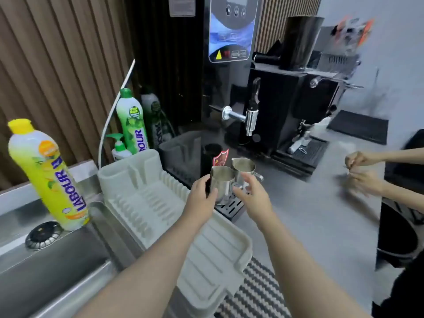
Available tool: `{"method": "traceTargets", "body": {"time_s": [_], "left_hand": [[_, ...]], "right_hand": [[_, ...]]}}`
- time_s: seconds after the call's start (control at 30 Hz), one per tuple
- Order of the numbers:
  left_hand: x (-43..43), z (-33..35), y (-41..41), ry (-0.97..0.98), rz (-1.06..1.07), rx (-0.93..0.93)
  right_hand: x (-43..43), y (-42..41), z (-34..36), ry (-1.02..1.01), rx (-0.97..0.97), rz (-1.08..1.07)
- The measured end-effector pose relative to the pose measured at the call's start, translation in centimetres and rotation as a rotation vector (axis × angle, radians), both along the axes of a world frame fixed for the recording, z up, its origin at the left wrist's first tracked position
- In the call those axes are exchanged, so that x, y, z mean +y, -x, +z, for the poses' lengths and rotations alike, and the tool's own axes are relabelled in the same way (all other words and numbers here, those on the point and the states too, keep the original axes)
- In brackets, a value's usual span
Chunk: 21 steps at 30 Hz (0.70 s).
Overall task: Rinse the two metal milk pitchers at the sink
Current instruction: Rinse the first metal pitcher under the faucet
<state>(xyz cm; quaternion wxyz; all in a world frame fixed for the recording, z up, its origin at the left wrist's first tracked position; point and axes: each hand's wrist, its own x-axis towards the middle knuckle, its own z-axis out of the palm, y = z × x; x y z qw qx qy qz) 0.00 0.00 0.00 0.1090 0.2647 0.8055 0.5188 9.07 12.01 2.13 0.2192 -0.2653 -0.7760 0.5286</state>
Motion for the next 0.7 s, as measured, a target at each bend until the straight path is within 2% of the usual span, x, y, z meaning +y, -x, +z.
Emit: {"method": "traceTargets", "body": {"time_s": [0.17,0.33,0.43,0.6,0.7], "left_hand": [[1.8,-0.7,1.4,0.016,0.016,0.017],[1.7,-1.0,1.7,-0.028,0.073,0.098],[0.0,-0.5,1.0,-0.105,0.081,0.086],[-7.2,0.7,-1.7,-0.266,0.150,-0.104],[-13.2,0.8,-3.6,-0.310,0.222,-0.152]], "right_hand": [[1.2,2.3,-1.5,0.056,-0.082,-0.007],[1.4,2.5,-2.2,0.127,0.034,-0.098],[0.8,1.3,-1.3,0.167,0.082,-0.088],[-3.7,-0.8,0.9,0.241,0.100,0.135],[-8.4,-1.4,1.5,0.328,0.100,0.299]]}}
